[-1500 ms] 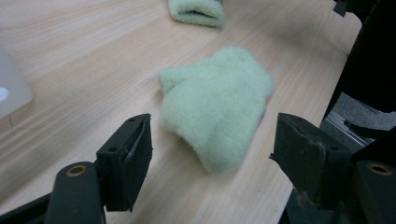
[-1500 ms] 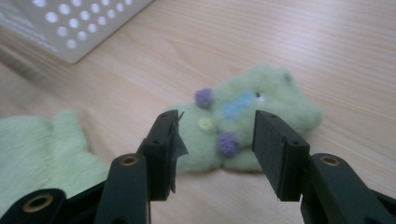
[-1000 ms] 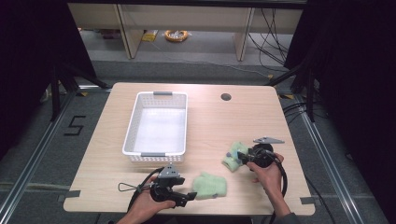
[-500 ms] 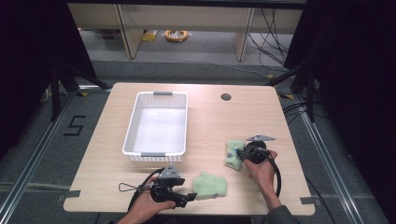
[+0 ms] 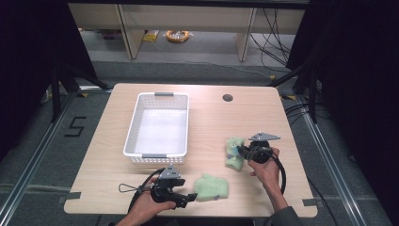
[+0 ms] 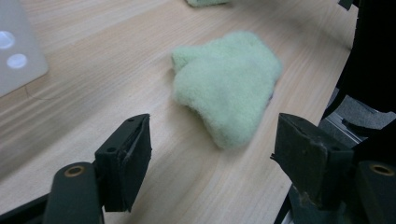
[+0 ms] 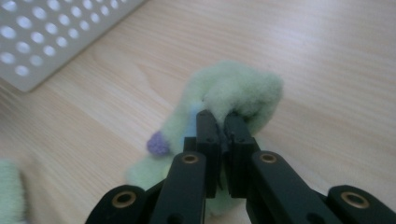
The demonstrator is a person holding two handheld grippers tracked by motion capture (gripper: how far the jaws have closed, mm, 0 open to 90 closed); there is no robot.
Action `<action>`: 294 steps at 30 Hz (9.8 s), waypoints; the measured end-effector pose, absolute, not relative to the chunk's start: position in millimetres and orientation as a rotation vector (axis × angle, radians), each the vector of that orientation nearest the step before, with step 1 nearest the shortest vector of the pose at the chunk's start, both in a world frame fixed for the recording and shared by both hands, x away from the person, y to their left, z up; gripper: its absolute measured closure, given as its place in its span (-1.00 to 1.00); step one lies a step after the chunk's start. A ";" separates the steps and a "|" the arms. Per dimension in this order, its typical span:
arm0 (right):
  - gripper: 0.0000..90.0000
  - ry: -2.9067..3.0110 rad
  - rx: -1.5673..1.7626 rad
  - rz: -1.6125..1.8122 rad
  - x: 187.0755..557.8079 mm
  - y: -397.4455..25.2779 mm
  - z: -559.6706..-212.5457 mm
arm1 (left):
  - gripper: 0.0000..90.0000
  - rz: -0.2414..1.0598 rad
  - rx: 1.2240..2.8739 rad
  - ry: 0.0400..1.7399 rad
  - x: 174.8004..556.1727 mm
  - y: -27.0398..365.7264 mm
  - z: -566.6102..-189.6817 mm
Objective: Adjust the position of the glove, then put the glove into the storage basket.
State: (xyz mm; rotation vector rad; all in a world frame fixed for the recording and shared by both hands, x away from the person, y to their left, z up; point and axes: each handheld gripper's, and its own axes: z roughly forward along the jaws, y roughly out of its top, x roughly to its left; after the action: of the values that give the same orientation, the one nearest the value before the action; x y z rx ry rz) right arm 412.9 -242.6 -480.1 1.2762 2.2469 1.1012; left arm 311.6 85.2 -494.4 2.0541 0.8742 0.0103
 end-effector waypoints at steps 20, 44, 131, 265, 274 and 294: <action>0.93 2.465 0.903 1.335 348.6 -207.9 -431.8 | -0.39 0.051 1.997 0.889 316.9 96.3 -481.3; 0.93 2.707 0.803 1.324 326.9 -174.3 -457.1 | -0.31 0.042 1.968 0.830 326.2 83.0 -475.0; 0.90 2.658 0.834 1.007 302.5 -184.0 -485.0 | 0.77 -0.068 2.190 0.740 381.7 35.7 -491.3; -0.06 2.608 1.305 1.173 342.8 -200.3 -498.7 | -0.19 -0.175 1.891 1.151 332.2 65.1 -511.0; 0.01 2.611 1.360 1.249 341.2 -203.6 -506.7 | -0.02 -0.207 1.912 1.118 337.5 64.2 -513.4; 0.59 2.614 1.370 1.398 333.3 -206.4 -505.2 | 0.47 -0.181 1.908 1.022 334.1 63.0 -507.1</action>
State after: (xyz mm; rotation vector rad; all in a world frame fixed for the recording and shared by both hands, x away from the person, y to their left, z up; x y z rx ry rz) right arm 333.3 -206.4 -505.2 1.3698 2.6143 1.3976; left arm 334.1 63.0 -507.1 1.9084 1.0218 -0.1814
